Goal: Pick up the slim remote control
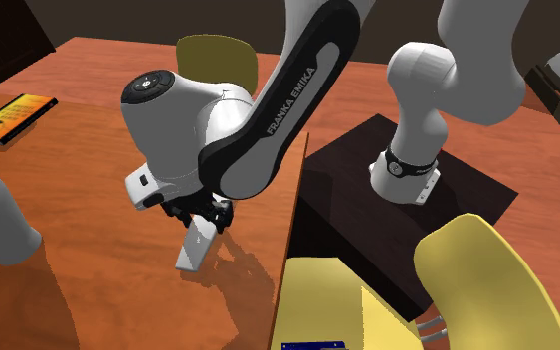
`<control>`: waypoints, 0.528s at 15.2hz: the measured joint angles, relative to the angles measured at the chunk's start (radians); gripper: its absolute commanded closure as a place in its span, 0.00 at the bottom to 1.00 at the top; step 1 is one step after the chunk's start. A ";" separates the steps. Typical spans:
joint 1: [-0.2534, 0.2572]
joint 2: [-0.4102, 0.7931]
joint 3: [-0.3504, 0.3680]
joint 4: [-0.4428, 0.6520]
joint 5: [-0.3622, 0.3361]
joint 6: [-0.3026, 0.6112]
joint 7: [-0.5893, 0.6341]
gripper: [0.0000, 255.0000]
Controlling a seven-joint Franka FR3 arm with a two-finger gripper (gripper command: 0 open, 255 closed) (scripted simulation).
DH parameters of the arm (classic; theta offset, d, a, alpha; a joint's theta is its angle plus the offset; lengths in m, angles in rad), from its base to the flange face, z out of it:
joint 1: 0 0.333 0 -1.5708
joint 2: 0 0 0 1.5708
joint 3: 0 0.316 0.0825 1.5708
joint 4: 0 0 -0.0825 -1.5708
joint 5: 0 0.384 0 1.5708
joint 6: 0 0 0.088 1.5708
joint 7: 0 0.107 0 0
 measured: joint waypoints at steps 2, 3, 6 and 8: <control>0.000 0.000 0.000 0.000 0.000 0.000 0.000 1.00; 0.000 0.000 0.000 0.000 0.000 0.000 0.000 1.00; 0.005 -0.024 -0.006 -0.001 -0.016 -0.021 0.010 1.00; 0.008 -0.039 -0.010 0.008 -0.026 -0.045 0.018 1.00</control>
